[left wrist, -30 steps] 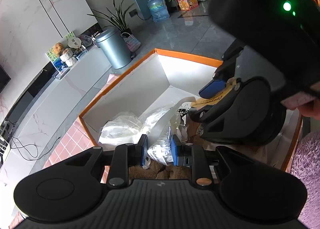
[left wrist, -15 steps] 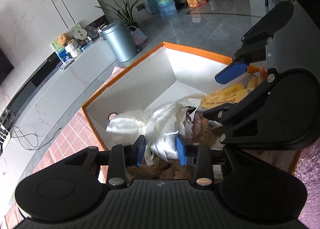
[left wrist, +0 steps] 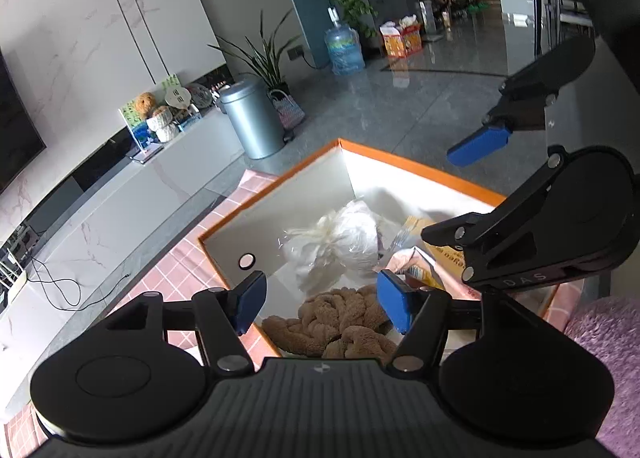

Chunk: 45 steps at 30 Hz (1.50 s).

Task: Organize soft objects
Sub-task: 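Move both tools back over the remaining items on the table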

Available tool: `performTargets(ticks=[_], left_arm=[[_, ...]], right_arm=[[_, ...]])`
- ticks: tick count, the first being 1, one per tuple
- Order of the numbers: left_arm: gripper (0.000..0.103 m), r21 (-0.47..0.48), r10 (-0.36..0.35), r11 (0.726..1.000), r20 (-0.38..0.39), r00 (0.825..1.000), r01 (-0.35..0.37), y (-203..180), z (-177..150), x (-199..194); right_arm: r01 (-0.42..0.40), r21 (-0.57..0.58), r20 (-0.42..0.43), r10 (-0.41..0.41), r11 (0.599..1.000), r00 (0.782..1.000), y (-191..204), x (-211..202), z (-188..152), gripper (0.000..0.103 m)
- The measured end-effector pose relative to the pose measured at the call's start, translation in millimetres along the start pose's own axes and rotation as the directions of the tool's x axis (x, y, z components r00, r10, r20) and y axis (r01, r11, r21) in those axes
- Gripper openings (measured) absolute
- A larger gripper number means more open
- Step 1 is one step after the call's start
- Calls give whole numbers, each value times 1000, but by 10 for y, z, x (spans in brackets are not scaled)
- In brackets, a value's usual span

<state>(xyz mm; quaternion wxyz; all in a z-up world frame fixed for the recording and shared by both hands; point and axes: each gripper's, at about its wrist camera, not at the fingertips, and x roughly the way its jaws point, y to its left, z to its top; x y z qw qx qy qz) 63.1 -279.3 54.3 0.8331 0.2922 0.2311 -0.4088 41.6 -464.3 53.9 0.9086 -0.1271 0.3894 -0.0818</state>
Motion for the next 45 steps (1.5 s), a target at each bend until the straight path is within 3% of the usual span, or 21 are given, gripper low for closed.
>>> performTargets(ticks=[2,5,13,19,24,29,41,45], left_arm=[[78,-16,5,1000,19,1000,-5,12,-1,-77],[80,-48,3,999,52,999,-1,22,-20,-214],[80,-165,58,986,159,986,-31,73,-135,-550],[80,-272,121,960,210,970,-61,176,-336,-774],[80,-430,162,900,163,973,-78,363,-619,-914],[80,-548,189,830,95,977,-107,575,-944,-983],[76,-617,257,757,-22,966,-215,789,-1644,-1222],[74,-684,287,694,-25,958,-226,876,-1891,-1320]], right_arm=[[3,16,14,-3,1000,1000,-15,-56,-10,62],[19,50,54,-21,999,998,-10,-164,-49,74],[50,204,163,-84,978,983,70,-473,-166,75],[36,314,230,-113,949,967,286,-659,-275,75],[29,367,277,-139,930,951,565,-743,-355,75],[-16,384,295,-106,923,950,869,-760,-436,75],[-127,319,365,3,939,931,1534,-821,-391,75],[-168,257,380,61,952,923,1789,-796,-353,75]])
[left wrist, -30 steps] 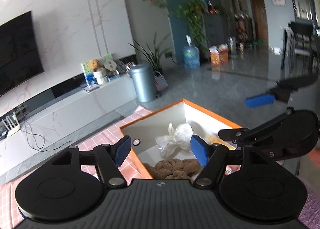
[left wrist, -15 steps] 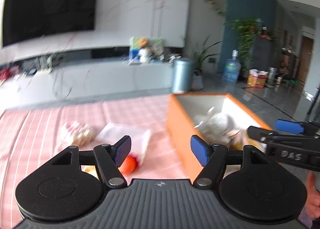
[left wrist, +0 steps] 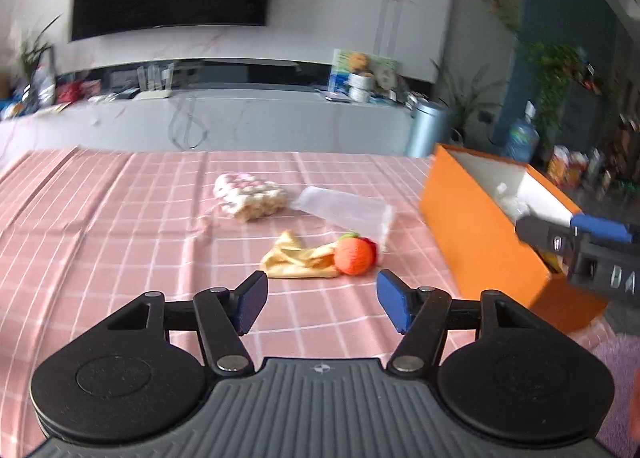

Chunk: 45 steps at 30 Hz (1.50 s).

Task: Organize soft objects
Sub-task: 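Move both tools back over the remaining items on the table, then grasp the orange crocheted ball with the right tool while the left tool grasps the pink-white crocheted pouch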

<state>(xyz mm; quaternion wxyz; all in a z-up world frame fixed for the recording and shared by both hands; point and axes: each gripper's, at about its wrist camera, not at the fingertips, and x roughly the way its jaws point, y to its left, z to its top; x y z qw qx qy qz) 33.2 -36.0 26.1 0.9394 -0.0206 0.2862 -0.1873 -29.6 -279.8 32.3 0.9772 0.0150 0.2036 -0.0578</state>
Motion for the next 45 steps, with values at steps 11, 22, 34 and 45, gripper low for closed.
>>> performTargets(ticks=[11,22,34,45], left_arm=[[57,-33,53,998,-22,998,-54,424,-170,7],[56,106,-33,994,-33,999,36,348,-28,393],[56,107,-15,994,-116,993,27,473,161,976],[56,111,-15,993,-156,988,33,493,187,1191]], right_arm=[[-99,-86,-92,91,991,992,483,309,-158,70],[-111,-124,-219,82,986,972,548,934,-225,52],[-124,-75,-263,100,989,960,535,1700,-137,52],[-126,-61,-319,100,990,943,577,2064,-222,42]])
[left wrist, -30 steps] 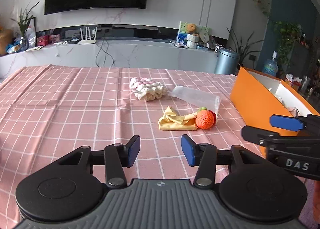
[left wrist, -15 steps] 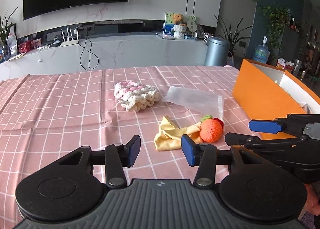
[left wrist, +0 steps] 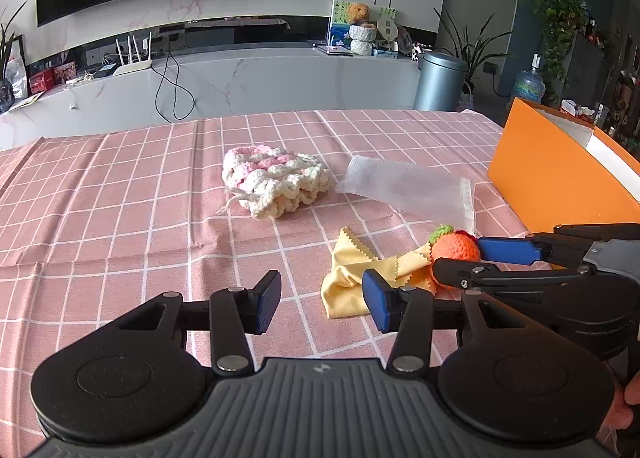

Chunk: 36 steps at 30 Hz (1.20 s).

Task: Organize soft objects
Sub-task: 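Grasp the orange crocheted ball with the right tool while the left tool grasps the pink-white crocheted pouch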

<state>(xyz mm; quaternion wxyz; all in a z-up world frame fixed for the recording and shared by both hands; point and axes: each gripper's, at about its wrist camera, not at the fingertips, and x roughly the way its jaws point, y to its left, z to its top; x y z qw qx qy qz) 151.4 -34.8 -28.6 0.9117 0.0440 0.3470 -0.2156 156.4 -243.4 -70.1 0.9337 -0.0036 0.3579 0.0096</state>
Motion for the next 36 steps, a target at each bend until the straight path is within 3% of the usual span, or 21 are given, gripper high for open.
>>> performTargets(ticks=[7,11,22,26,30,36], left_arm=[[56,19,6,1000,-1,1000,-6,-8,26,26],[56,26,22,999,14,1000,-23,47,85,39],[71,64,86,994,92,992,-92,210,475,371],[76,-45,96,995,66,993,-94,349,574,583],[79,-218,85,973,32,996,-76,525,629,741],[78,-300,79,951,-9,997,-78,631,605,932]], right_arm=[[2,32,-4,-2,999,1000,-80,14,-13,40],[22,19,47,-23,1000,999,-75,-121,70,40],[7,29,94,-9,1000,996,52,153,385,40],[6,34,88,-8,999,996,91,271,411,40],[16,31,100,-19,999,995,119,362,450,40],[19,41,81,-22,999,996,124,539,483,40]])
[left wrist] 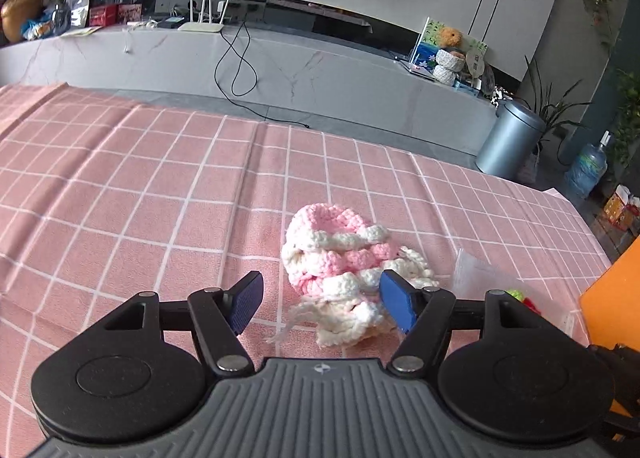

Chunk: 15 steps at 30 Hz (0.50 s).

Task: Organize soft objects
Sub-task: 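Grasp the orange crocheted ball with the right tool while the left tool grasps the pink-white crocheted pouch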

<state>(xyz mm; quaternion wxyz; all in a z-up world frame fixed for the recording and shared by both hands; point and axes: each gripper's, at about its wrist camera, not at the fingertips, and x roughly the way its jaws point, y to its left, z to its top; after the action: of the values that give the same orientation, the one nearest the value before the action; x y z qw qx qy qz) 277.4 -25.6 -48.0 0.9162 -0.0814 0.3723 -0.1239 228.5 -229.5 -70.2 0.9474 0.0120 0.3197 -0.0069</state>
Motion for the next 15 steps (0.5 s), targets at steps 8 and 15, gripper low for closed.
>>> performTargets(ticks=[8,15], left_arm=[[34,16,-39,999,12,999,39,-72,-40,-12],[25,38,-42,998,79,996,39,-95,-65,-265]], right_arm=[[-6,-13,-26,5,1000,1000,37,77,-65,40],[-9,-37,2,9,999,1000,72,-75,-21,40]])
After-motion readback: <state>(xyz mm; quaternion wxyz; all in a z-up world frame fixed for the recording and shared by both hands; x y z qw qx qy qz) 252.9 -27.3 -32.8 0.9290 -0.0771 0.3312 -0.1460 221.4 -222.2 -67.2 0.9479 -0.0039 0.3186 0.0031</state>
